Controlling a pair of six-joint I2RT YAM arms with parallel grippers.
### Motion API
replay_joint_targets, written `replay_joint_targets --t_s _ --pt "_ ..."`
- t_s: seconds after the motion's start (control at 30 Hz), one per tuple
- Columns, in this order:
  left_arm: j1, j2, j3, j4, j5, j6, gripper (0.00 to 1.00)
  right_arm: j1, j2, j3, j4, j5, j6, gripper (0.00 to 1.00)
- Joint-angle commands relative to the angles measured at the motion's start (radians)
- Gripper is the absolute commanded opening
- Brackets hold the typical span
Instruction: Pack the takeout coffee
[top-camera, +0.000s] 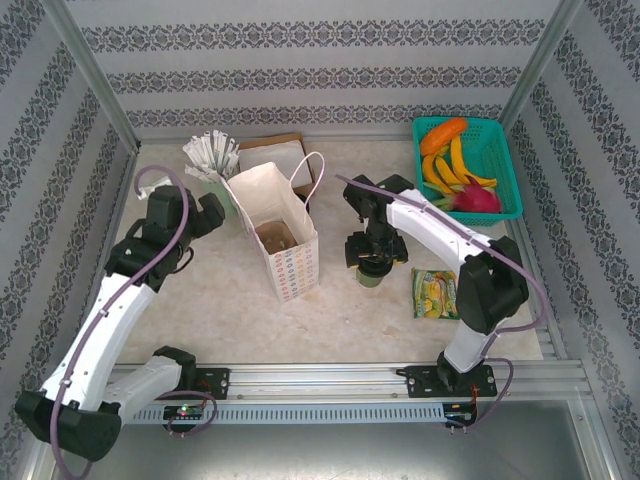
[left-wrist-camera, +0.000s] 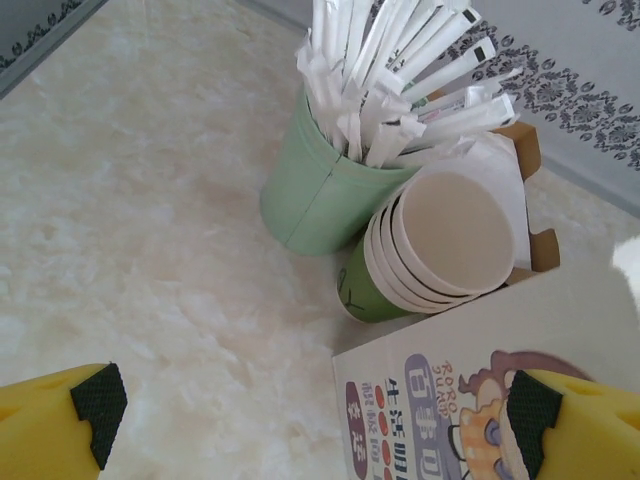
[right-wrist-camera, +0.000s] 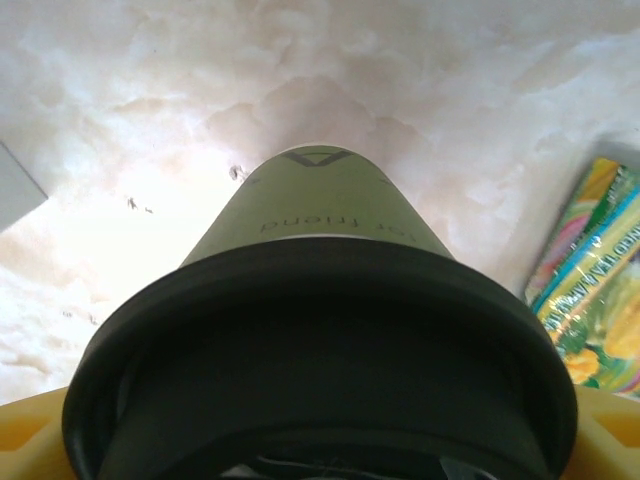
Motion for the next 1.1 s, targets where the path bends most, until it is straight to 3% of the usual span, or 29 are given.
replay_joint_targets --t_s 0.0,0.17,0.33,0.47,0.7,0.93,1.07 --pt "0.062 0.042 0.088 -0.065 0.11 0.006 1.0 -0.008 -0.067 0.016 -0.088 0.02 -0.046 0.79" --pt "0.174 0.134 0.191 -0.036 0.303 0.165 1.0 -0.008 -0.141 0.018 -0.126 0.012 -0.073 0.79" --pt "0.182 0.225 0.274 0.039 0.497 0.423 1.0 -0.005 -0.198 0.039 -0.159 0.011 -0.091 0.77" --pt "0.179 0.348 0.398 -0.022 0.659 0.606 1.0 0.007 -0.235 0.072 -0.2 0.023 -0.098 0.77" --pt "0.177 0.49 0.522 -0.066 0.71 0.795 0.95 0.014 -0.284 0.087 -0.232 0.04 -0.099 0.77" --pt "0.176 0.649 0.686 -0.206 0.9 0.968 0.92 0.015 -0.311 0.088 -0.24 0.038 -0.099 0.76" --pt "0.171 0.732 0.768 -0.295 0.937 1.009 0.85 0.029 -0.307 0.136 -0.285 0.03 -0.098 0.75"
